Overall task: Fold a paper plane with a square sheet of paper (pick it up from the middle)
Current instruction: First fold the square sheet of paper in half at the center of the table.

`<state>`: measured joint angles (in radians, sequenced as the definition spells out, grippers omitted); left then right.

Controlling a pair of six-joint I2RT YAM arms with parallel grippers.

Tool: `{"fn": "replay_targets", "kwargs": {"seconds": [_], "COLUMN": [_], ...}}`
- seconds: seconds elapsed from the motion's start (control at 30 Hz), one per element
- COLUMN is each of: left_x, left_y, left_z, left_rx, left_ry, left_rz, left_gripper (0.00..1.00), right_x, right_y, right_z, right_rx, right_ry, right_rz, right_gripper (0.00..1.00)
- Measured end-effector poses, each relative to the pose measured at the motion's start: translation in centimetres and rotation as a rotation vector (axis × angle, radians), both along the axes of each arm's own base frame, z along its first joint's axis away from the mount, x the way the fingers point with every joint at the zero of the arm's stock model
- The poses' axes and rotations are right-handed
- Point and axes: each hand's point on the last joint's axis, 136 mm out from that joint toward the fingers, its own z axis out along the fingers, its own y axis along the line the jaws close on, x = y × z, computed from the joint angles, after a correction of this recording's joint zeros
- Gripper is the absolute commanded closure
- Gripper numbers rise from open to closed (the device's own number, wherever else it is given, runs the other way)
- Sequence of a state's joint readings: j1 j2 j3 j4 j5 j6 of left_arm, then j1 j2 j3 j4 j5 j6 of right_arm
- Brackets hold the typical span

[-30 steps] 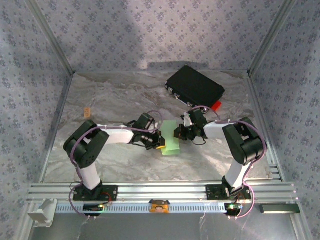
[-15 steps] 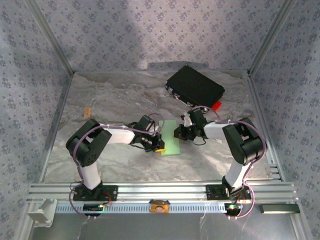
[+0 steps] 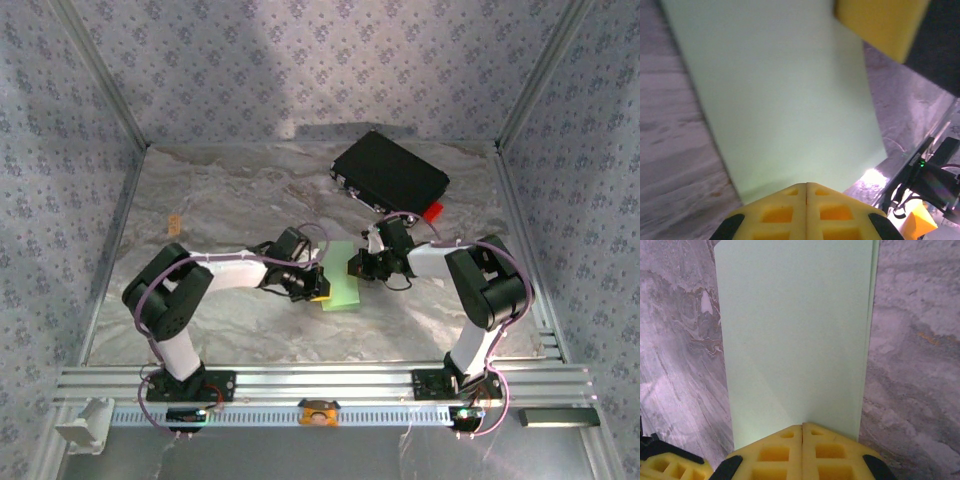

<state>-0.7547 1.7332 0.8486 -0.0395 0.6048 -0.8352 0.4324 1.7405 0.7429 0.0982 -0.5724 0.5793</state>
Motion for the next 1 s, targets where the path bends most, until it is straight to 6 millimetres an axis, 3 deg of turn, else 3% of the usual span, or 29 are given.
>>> {"fn": "replay_targets", "kwargs": {"seconds": [0.2,0.4,1.0], "left_x": [0.1,-1.1,-2.2], "left_y": [-0.6,0.3,0.8], "left_z": [0.3,-2.3,-2.3], "left_rx": [-0.038,-0.005,0.038], "left_ry": [0.002,0.052,-0.054], "left_rz": [-0.008,-0.015,-0.108], "left_gripper": [0.94,0.94,0.92], "right_x": [0.0,0.0,0.0], "right_y": [0.0,0.0,0.0], "right_z": [0.0,0.0,0.0], "right_rx": [0.000,0.000,0.000], "right_ry": [0.000,0.000,0.001], "right_rz": [0.000,0.000,0.000], "right_gripper": [1.00,1.00,1.00]}}
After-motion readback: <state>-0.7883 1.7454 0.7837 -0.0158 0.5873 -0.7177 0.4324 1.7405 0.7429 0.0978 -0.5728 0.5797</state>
